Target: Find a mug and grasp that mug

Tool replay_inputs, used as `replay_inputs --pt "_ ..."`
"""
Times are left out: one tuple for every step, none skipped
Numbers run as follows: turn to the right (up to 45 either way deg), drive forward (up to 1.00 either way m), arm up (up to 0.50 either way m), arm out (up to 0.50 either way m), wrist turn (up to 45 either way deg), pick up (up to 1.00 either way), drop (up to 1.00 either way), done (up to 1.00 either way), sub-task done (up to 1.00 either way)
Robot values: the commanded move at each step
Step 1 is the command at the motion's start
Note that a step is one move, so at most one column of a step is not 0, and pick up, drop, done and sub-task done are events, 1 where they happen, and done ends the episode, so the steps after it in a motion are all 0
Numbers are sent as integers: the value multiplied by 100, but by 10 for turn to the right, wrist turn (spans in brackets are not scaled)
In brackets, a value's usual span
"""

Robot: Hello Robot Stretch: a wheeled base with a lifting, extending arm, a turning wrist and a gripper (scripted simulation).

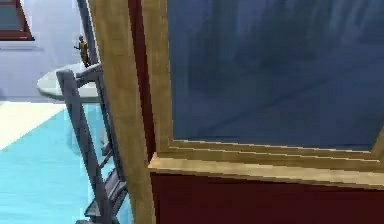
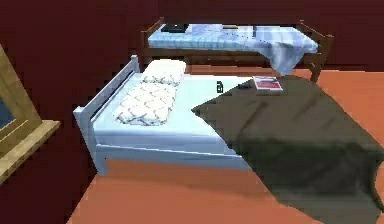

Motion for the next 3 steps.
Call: replay_inputs --pt "-240 0 0 0 0 0 0 0 0" --pt "0 50 0 0 0 0 0 0 0" --pt "-450 0 0 0 0 0 0 0 0"
